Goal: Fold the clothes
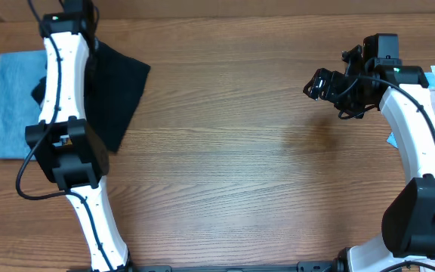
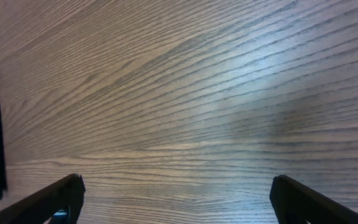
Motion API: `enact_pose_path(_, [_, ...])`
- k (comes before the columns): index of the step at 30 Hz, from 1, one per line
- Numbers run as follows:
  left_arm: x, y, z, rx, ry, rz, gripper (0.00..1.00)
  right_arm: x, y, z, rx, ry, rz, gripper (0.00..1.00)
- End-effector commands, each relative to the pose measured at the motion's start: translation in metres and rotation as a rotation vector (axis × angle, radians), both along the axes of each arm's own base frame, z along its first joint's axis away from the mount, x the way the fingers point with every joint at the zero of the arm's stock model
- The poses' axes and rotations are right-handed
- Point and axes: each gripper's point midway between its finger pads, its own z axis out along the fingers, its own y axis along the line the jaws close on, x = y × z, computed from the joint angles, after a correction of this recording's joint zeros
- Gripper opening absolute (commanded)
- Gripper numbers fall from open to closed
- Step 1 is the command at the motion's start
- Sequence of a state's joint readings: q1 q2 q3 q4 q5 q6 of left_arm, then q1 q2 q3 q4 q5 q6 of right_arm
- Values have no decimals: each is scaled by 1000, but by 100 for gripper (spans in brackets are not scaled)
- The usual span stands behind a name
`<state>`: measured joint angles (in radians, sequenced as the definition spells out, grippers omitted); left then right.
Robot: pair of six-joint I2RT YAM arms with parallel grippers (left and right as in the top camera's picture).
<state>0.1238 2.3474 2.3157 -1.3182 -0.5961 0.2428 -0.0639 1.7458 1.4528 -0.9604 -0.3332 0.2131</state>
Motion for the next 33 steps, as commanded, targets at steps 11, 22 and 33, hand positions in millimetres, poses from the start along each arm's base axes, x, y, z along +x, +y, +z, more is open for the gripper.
enact_pose_path(11, [-3, 93, 56, -108, -248, 102, 4, 3, 0, 3, -2, -11, -4, 100])
enact_pose_path(22, [-6, 93, 140, -184, -514, 48, 4, 3, 0, 3, -2, -11, -4, 100])
enact_pose_path(33, [-18, 142, 92, -331, -516, 157, 4, 3, 0, 3, -2, -11, -4, 100])
